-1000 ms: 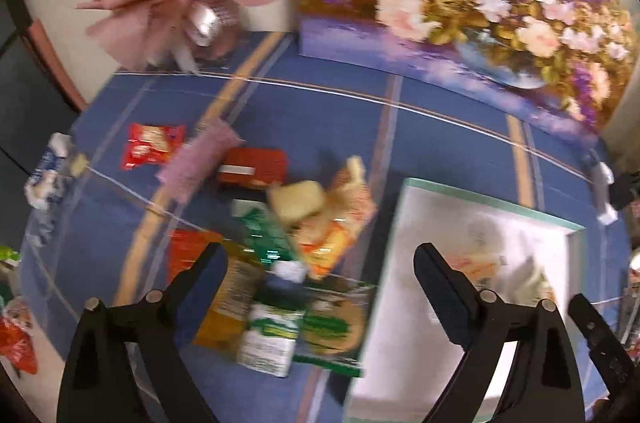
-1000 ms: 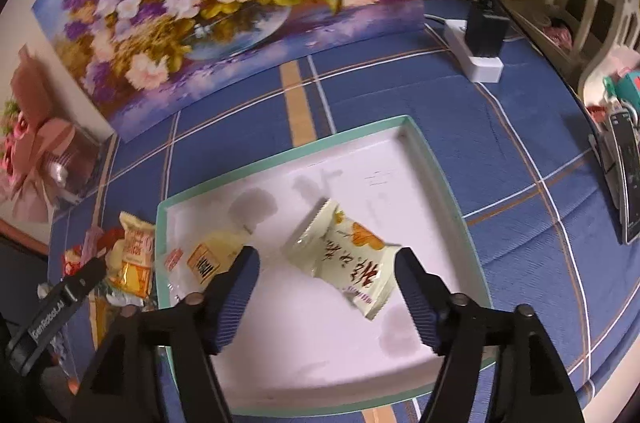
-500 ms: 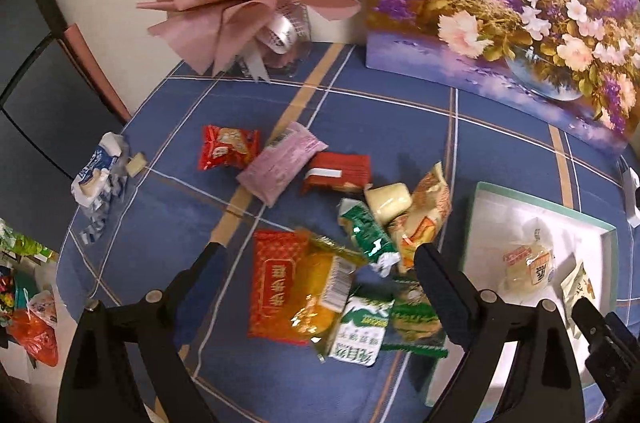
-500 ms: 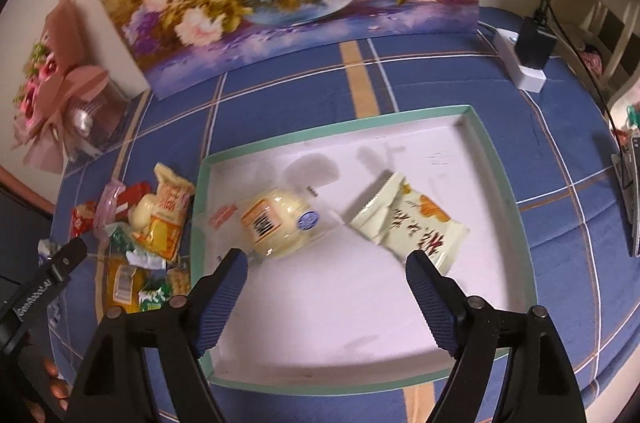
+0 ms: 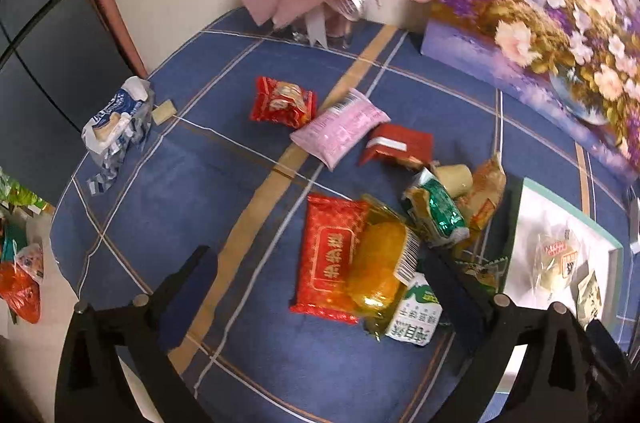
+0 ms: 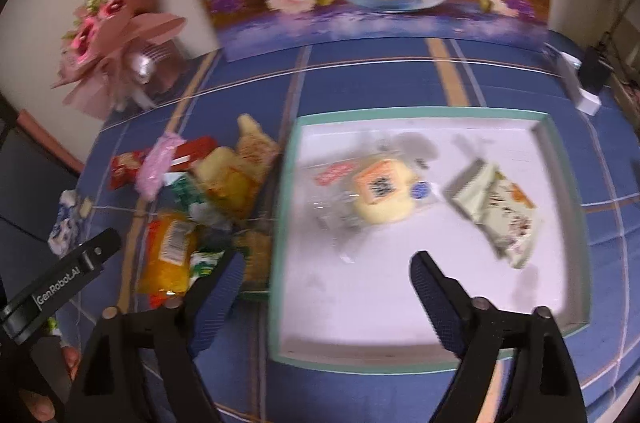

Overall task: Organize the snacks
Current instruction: 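Move the left tool back toward the red packet on the cloth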

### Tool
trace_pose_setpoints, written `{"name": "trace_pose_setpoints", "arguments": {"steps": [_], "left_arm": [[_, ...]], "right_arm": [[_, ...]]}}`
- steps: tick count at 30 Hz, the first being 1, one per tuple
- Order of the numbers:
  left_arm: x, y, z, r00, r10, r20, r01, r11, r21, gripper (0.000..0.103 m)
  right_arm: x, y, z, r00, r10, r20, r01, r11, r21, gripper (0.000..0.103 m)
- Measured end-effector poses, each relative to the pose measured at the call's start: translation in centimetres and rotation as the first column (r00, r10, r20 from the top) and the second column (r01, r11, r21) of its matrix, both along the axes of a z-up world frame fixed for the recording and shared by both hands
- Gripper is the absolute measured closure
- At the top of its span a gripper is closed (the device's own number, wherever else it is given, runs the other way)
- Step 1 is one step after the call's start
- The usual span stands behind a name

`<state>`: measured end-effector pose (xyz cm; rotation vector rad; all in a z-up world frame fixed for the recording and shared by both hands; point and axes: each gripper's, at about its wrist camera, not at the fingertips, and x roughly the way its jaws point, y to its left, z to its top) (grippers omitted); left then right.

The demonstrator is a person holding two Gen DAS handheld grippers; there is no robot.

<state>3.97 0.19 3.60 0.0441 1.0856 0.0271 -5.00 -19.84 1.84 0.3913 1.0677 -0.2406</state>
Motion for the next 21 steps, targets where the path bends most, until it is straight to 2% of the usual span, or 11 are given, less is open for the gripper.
{"name": "trace_pose_setpoints", "arguments": {"steps": [1,2,13,21], "left_arm": [[0.0,0.3,0.1,1.000,0.004,0.007,-0.004,1.000,-0.006,0.000],[0.1,0.6,0.2,1.000,0.006,0.009,-0.005,1.000,-0.009,0.000],[0.5,3.0,0.4,0.998,0.050,0.030,-0.049,0.997,-0.054,0.000],[1.0,4.6,-0.3,0.996,0.087,0.002,-0.086,0.992,-0.096,0.000]], "right_arm": [[0.1,0.4,0.0,1.000,0.010,0.009,-0.010,1.000,0.006,0.001],[0.3,0.8,-0.1,1.000,0.023,0.018,-0.023,1.000,0.012,0.000],[1.3,2.6,-1.3,0.998,0.066,0.003,-0.066,0.997,-0.025,0.000],[1.6,3.0,-0.6,0.993,0.098,0.064,-0.100,0.995,0.023,0.000]]}}
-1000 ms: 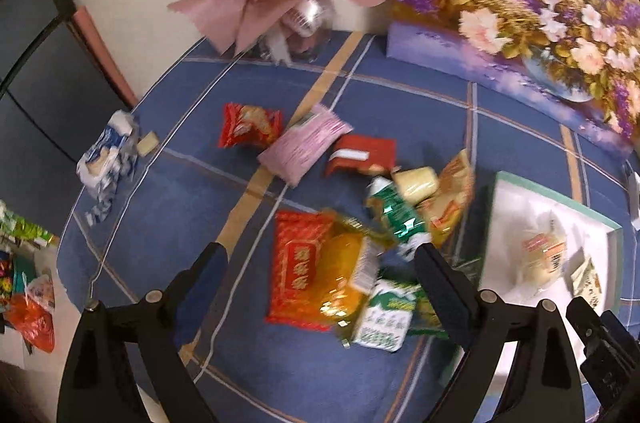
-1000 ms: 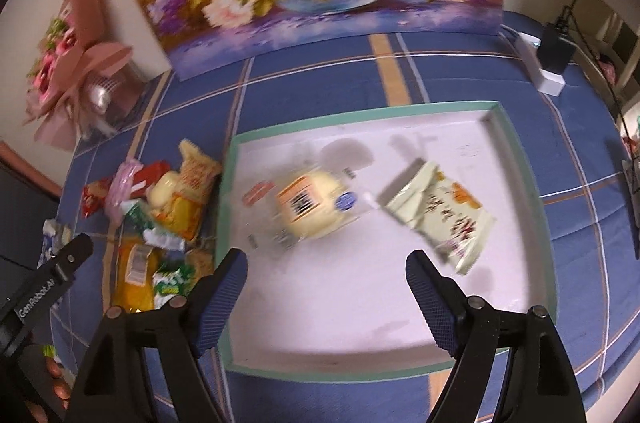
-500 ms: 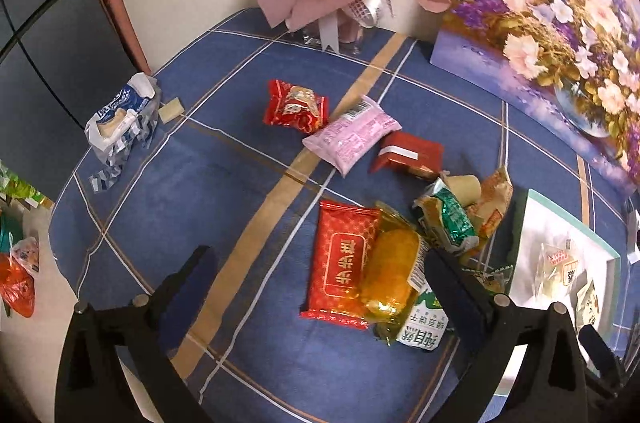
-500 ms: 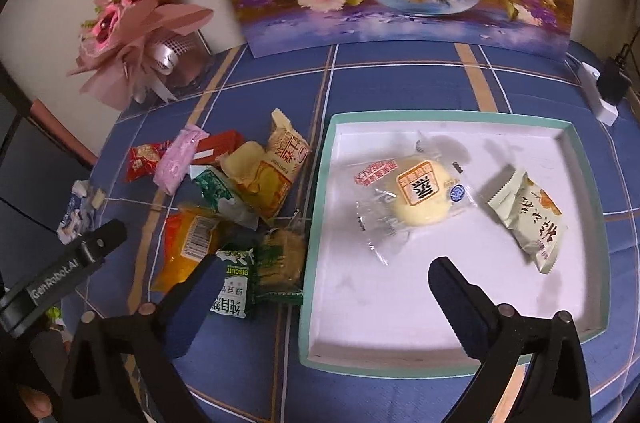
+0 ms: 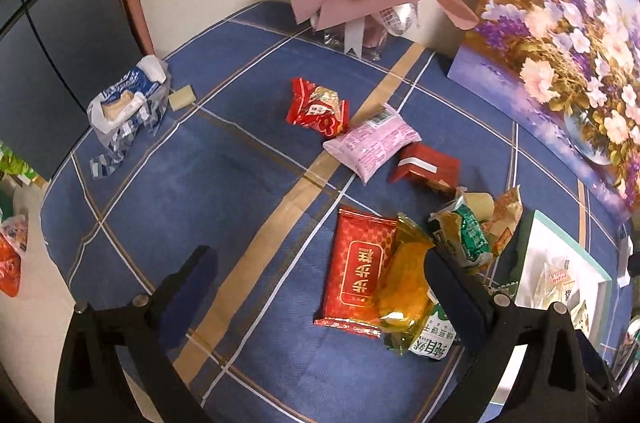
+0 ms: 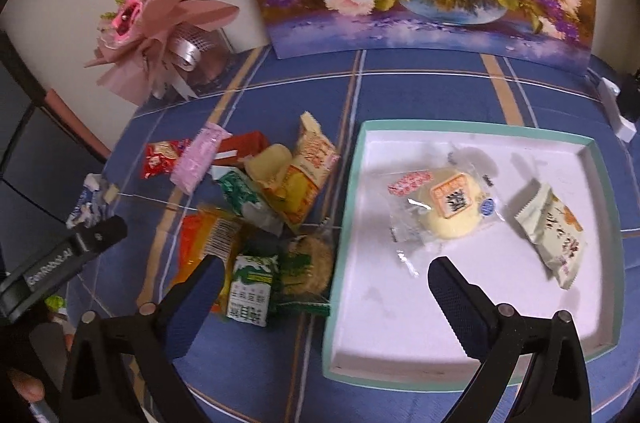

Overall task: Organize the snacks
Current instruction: 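Move the left tool back toward the red packet on the cloth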

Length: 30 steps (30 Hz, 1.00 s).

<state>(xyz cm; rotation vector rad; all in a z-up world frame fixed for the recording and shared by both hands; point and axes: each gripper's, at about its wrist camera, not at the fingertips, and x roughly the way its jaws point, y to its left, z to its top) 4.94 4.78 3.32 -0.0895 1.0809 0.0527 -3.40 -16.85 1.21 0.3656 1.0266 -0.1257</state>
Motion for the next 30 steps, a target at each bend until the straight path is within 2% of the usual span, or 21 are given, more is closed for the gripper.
{"name": "trace_pose_setpoints", "arguments": {"steps": [3,7,20,30], "left_arm": [[0.1,0.4,-0.4,1.000,0.017,-0.011,-0.017,1.000,-0.007,0.000],[0.7,0.6,-1.3,0.999,0.031,-0.040,-0.032,0.999,-0.018,0.000],[2.5,1.0,-4.4,0.989,0.053,-0.136,-0.066,0.994,-0.091,0.000],[3.5,3.8,-6.3,0.975,0.137,-0.173,-0.158,0.980,-0.117,0.000]], "right_arm": [[0.3,0.1,-0.4,1.000,-0.009,-0.015,0.009,1.000,0.006,0.001],[1.0,0.1,-1.4,0.998,-0.013,-0.054,0.012,1.000,-0.007,0.008],[3.0,1.5,-3.9,0.993,0.004,-0.115,-0.003,1.000,0.007,0.008],[5.1,6.7,-3.2,0.991,0.113,-0.066,-0.112,0.994,0.019,0.009]]}}
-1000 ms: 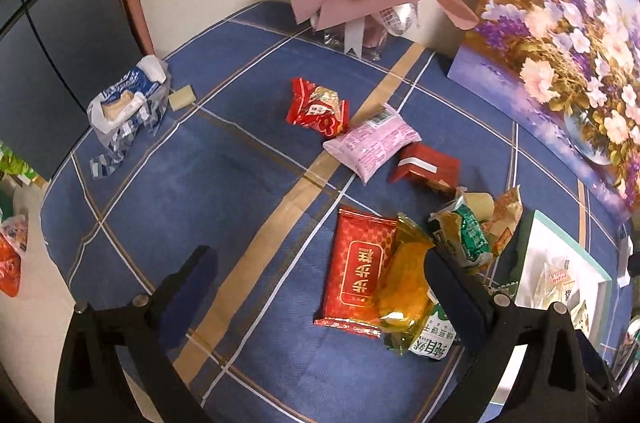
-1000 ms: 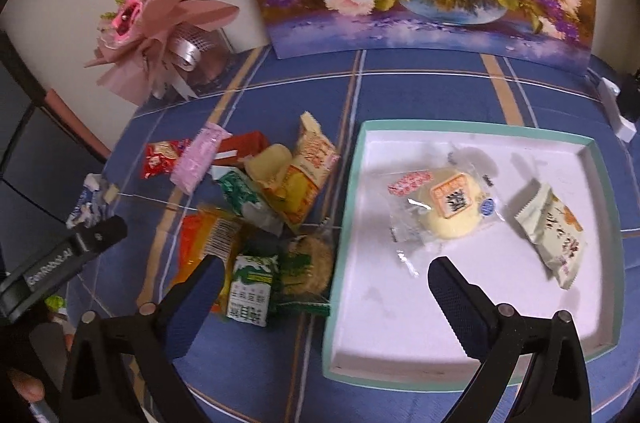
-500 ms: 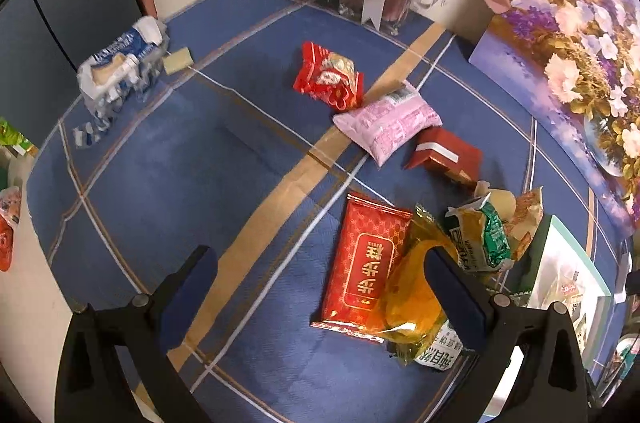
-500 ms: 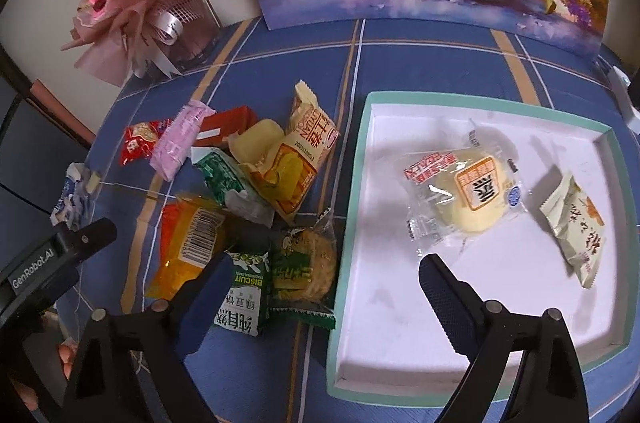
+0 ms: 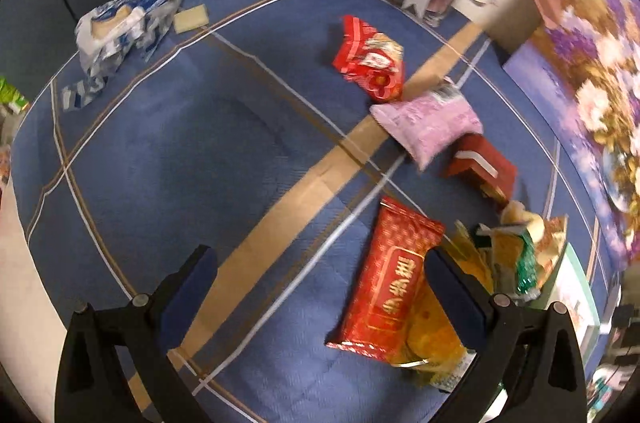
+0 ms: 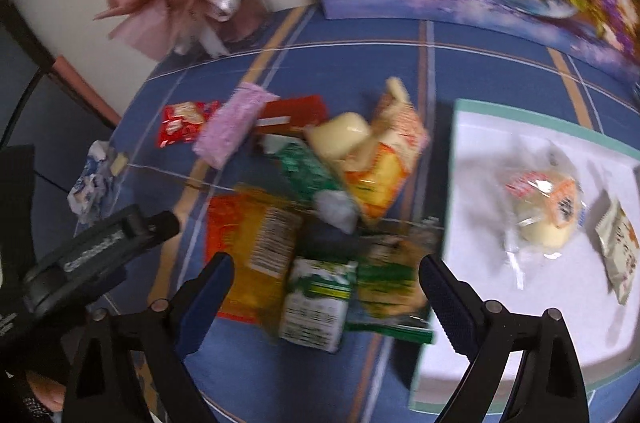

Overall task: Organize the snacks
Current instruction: 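Move the left tool back toward the red packet on the cloth, then grasp the red packet with the left tool while the right tool grasps the yellow jelly bag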

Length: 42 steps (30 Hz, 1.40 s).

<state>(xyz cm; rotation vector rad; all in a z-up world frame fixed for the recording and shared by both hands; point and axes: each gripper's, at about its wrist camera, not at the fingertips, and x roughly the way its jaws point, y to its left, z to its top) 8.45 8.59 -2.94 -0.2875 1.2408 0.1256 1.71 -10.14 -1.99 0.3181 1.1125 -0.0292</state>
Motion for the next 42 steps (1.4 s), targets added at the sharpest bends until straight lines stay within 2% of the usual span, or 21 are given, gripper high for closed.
{"name": "trace_pose_setpoints", "arguments": {"steps": [7,15,20,25,32,42], "left_arm": [[0.7,1.2,-1.7,0.998,0.038,-0.054,-0.039,0.999,-0.023,0.000],[1.2,1.1,-3.0,0.995,0.046,-0.084,-0.051,0.997,-0.057,0.000],[1.2,1.3,-3.2,0.995,0.049,-0.086,-0.054,0.997,-0.060,0.000],[1.1,0.9,-3.1,0.995,0.041,-0.087,-0.047,0.997,-0.060,0.000],[1.3,0.1,-3.2,0.996,0.016,-0.092,-0.024,0.996,-0.090,0.000],[1.8,-3.5,-4.7,0.987,-0.111,-0.118,0.089,0.980,-0.180,0.001]], "right_arm": [[1.3,2.6,-1.2,0.997,0.068,-0.027,-0.069,0.998,-0.017,0.026],[2.4,4.1,-2.9,0.992,0.110,-0.066,-0.111,0.994,-0.021,0.032],[2.8,4.7,-3.3,0.990,0.121,-0.066,-0.124,0.992,-0.039,0.048],[2.9,5.2,-3.5,0.989,0.134,-0.065,-0.138,0.988,-0.068,0.052],[2.8,4.7,-3.3,0.990,0.129,-0.060,-0.132,0.990,-0.050,0.057],[2.0,2.9,-3.0,0.990,0.127,-0.065,-0.127,0.992,0.001,0.058]]}}
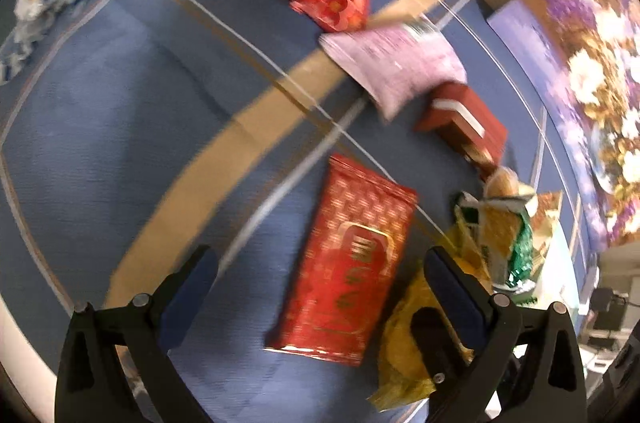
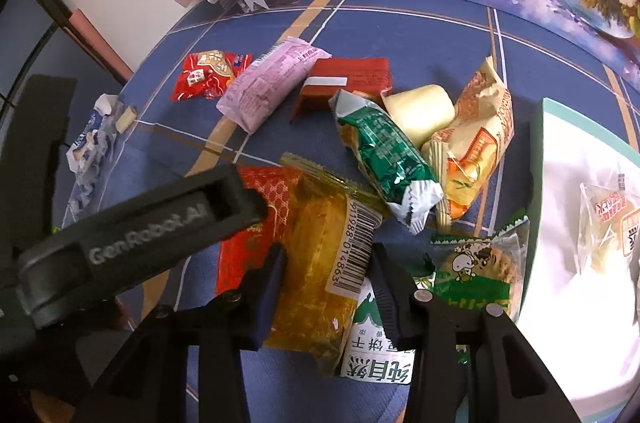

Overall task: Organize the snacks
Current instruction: 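Grasp the red packet with the left tool while the right tool grasps the yellow jelly bag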

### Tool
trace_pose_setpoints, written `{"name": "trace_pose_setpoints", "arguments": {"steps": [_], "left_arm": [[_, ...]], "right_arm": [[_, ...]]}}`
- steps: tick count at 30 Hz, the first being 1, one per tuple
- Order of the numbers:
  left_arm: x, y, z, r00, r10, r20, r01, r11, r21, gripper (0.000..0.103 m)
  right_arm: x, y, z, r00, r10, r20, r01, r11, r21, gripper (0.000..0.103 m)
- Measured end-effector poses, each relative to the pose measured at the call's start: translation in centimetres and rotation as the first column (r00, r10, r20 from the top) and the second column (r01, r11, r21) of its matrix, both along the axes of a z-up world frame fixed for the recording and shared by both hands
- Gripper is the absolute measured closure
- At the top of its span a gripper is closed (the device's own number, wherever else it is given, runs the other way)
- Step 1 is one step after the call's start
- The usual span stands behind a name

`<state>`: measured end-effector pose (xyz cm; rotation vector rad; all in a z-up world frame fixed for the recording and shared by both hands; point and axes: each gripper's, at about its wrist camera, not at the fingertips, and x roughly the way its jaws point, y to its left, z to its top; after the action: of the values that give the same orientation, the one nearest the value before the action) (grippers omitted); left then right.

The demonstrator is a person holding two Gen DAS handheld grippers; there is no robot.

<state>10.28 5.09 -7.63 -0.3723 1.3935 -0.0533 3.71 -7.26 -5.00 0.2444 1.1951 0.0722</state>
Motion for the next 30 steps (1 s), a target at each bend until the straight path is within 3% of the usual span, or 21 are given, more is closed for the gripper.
{"name": "trace_pose_setpoints", "arguments": {"steps": [12,18,22,30], "left_arm": [[0.7,-3.7,-0.8,0.996,-0.085,-0.014,0.087,0.981,0.175,0.003],[0.6,-3.6,-0.3,0.996,-0.086,0.003,0.083,0.974,0.212,0.024],[0.6,-2.6,0.1,0.998,-0.056,0.025,0.050,0.978,0.204,0.048],[-0.2,0.3,0.4,0.999,0.003,0.036,-0.009,0.988,0.157,0.054]], "right_arm": [[-0.3,-0.7,-0.4,1.000,-0.010,-0.016,0.010,1.000,0.016,0.059],[-0.3,-0.8,-0.5,1.000,-0.011,-0.016,0.012,1.000,0.020,0.059],[-0.5,-1.0,-0.4,1.000,-0.015,-0.018,0.015,1.000,0.025,0.059],[-0.4,-0.4,-0.3,1.000,-0.001,-0.017,0.001,1.000,-0.004,0.060]]}}
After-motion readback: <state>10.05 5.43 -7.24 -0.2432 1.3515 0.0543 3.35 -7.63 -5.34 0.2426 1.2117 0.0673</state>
